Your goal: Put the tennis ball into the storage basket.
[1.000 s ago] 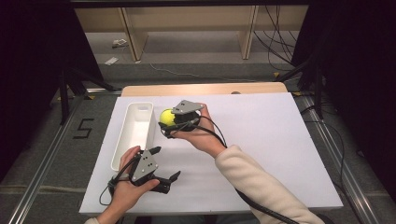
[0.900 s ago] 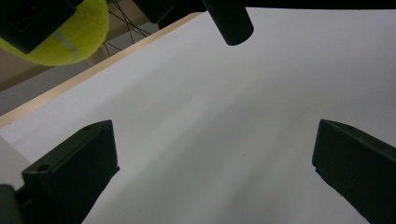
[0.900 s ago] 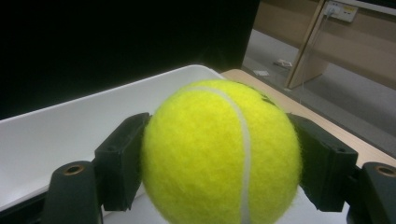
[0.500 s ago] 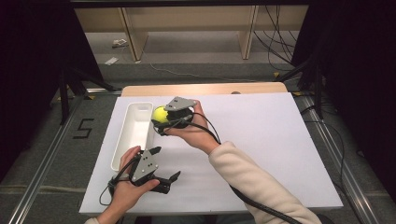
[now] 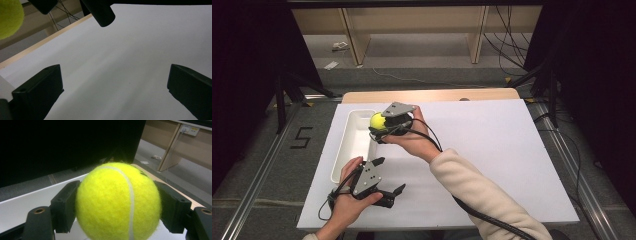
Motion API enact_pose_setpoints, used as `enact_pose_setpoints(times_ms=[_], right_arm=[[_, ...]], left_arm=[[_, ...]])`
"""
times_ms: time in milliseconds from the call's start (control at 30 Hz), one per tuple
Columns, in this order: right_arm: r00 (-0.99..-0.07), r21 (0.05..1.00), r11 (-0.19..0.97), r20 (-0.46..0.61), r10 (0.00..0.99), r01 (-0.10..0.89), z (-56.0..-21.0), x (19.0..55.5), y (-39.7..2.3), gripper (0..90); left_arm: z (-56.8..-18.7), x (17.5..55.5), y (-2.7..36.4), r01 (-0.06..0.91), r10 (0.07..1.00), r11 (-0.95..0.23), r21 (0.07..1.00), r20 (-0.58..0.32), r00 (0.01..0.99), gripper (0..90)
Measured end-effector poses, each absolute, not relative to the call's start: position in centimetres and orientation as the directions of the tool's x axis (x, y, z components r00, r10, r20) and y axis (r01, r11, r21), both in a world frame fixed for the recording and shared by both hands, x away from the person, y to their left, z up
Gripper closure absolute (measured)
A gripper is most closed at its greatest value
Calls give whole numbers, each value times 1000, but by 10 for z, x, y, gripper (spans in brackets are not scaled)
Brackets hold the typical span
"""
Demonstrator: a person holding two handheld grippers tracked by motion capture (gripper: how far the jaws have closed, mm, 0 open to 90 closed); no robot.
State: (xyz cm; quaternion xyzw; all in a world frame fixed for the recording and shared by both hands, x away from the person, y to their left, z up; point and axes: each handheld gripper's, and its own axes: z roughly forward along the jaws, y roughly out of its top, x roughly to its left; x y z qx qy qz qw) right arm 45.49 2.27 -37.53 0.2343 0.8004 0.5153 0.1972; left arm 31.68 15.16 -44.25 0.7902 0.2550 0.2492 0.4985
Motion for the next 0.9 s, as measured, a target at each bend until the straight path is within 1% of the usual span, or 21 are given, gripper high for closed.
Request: enact_pose_setpoints(times_ms=[900], right_arm=[[-815, 921, 353, -73, 575, 167, -370, 458, 32, 269]], left_arm=[[-442, 317, 152, 152, 649, -377, 914, 144, 747, 0]])
